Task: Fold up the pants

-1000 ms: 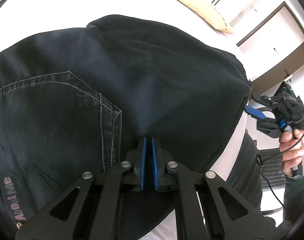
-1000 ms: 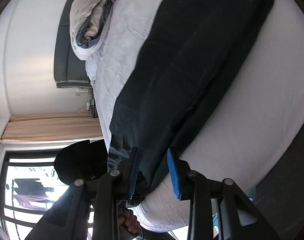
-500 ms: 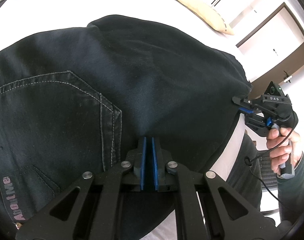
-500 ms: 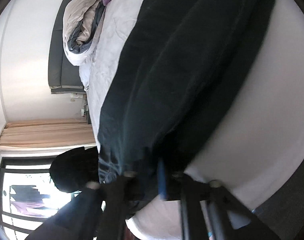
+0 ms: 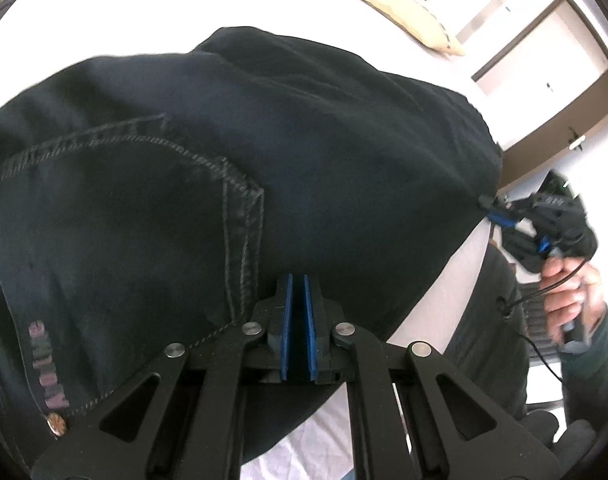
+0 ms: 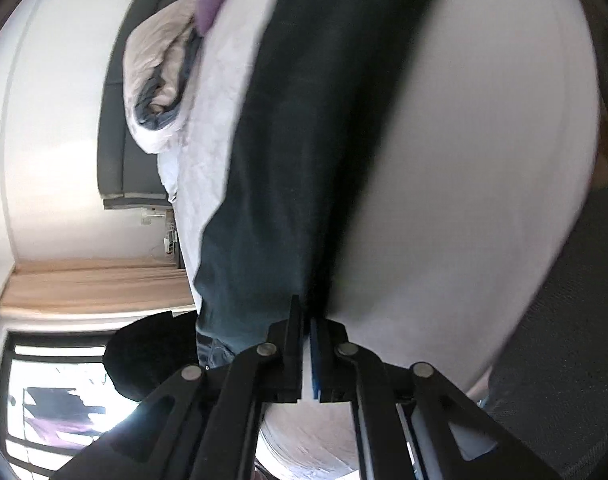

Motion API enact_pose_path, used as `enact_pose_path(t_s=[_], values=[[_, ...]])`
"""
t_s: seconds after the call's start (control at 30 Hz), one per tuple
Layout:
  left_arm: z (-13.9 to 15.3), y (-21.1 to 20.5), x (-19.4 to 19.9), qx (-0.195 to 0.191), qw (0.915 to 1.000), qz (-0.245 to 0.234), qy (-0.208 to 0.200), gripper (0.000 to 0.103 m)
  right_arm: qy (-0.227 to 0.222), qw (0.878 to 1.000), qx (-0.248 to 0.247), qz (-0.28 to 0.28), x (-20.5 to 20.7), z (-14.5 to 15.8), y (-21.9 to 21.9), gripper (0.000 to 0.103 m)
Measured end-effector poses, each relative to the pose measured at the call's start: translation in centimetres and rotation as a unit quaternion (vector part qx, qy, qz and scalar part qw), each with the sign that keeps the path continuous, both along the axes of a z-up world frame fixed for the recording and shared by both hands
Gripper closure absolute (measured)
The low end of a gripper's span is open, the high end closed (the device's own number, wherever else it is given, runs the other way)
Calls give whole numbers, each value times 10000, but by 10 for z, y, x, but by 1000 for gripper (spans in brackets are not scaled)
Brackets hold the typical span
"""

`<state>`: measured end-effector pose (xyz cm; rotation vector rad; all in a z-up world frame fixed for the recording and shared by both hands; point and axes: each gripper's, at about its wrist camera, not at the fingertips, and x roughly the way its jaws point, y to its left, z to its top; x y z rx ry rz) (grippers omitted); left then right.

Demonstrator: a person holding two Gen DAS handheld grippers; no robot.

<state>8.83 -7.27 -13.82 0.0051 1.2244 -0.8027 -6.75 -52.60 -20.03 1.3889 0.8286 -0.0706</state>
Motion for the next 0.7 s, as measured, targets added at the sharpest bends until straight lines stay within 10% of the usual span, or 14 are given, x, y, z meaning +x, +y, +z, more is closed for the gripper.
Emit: enact_pose_path(t_s=[0.2, 0.33, 0.47, 0.53, 0.7], values=[[2, -4, -2, 25, 10000, 59, -75, 97, 54, 9990, -190, 397, 8, 8, -2, 94], [20, -10, -5, 39, 9994, 102, -330, 97, 633, 9861, -1341, 752, 4, 59, -13, 86], [38, -6, 9, -152, 9973, 348, -624, 97, -371, 9759, -1743, 1262, 44, 120, 7, 85], [40, -2, 19, -159, 9966, 489, -637, 97, -1105, 9617, -1568, 1956, 93, 140, 48, 66], [37, 23, 43, -162, 9928, 984, -665, 97, -1454, 9294, -864, 3279, 208, 119, 154, 56]])
